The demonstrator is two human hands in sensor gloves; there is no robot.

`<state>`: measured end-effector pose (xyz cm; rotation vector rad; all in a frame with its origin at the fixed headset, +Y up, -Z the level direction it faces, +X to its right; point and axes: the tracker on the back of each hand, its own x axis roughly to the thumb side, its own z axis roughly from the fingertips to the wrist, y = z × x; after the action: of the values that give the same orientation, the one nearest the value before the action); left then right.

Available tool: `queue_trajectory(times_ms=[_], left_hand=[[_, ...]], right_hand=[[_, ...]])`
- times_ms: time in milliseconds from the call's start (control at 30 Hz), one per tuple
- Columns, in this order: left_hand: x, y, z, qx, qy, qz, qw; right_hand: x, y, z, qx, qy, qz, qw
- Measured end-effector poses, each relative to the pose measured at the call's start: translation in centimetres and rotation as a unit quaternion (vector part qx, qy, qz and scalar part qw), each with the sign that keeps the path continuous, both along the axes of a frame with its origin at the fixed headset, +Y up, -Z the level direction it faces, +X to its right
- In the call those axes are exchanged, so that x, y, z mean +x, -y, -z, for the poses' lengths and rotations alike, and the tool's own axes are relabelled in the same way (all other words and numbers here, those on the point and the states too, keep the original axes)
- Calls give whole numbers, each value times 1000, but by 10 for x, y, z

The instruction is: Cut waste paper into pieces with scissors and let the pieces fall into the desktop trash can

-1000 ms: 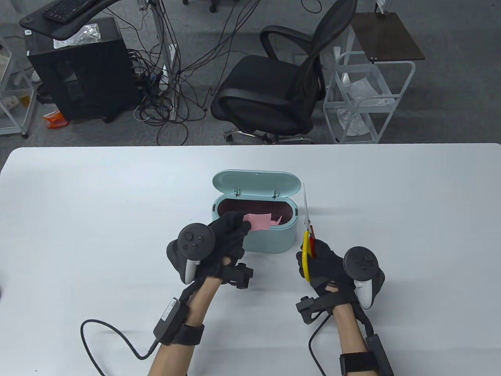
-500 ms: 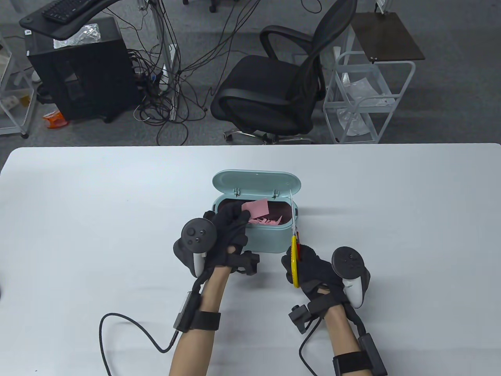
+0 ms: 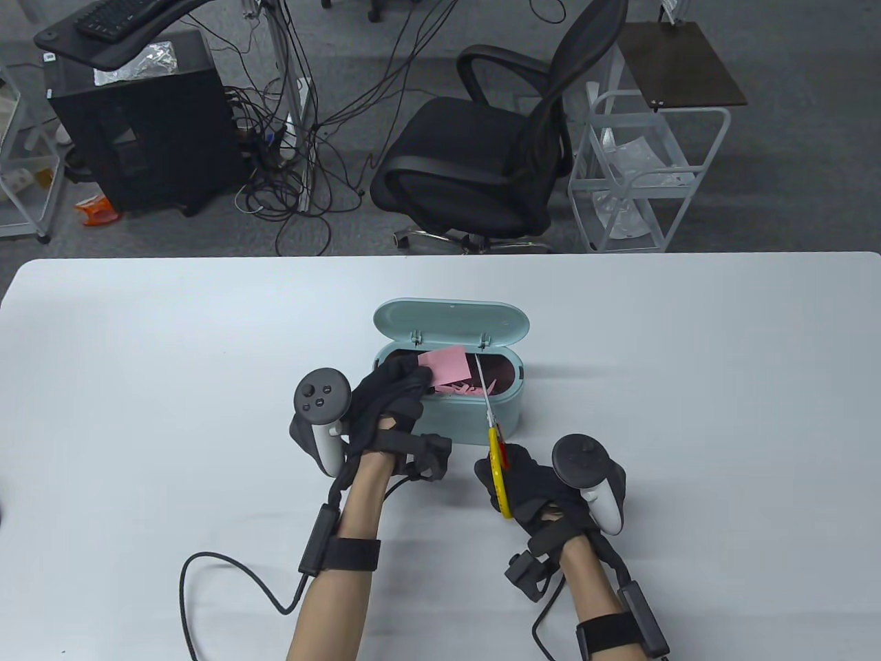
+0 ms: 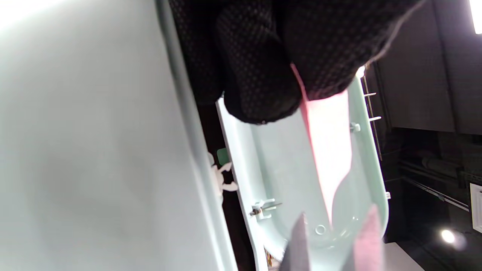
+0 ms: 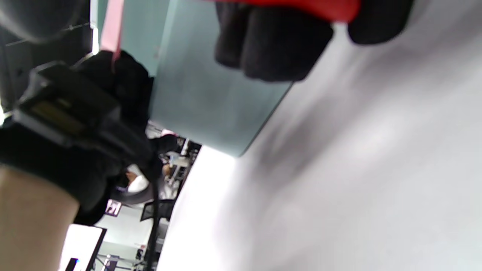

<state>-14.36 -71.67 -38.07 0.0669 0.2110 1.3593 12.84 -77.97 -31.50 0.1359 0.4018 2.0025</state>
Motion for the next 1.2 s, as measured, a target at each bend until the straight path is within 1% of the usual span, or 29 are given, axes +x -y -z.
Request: queue_trajectory(times_ms=[133, 233, 500, 667, 900, 1033, 1200], left_hand=[[-1, 0, 0, 0, 1, -6, 1000], [0, 0, 1, 3, 5, 8, 1000], [0, 1, 0, 6, 10, 13, 1000], [0, 1, 0, 9, 10, 15, 1000], [0, 1, 0, 8, 11, 12, 1000], [0, 2, 0, 11, 12, 13, 1000], [0, 1, 0, 10, 16, 7, 1000]], right_hand=[[-6, 0, 1, 2, -10, 21, 1000], [-10, -1, 1, 5, -17, 26, 1000], [-18, -6, 8, 11, 3, 60, 998], [-18, -6, 11, 4, -3, 63, 998], [-17, -8, 11, 1, 20, 92, 996], [-19, -10, 10, 15, 40, 94, 995], [-16, -11, 11, 13, 44, 97, 994]])
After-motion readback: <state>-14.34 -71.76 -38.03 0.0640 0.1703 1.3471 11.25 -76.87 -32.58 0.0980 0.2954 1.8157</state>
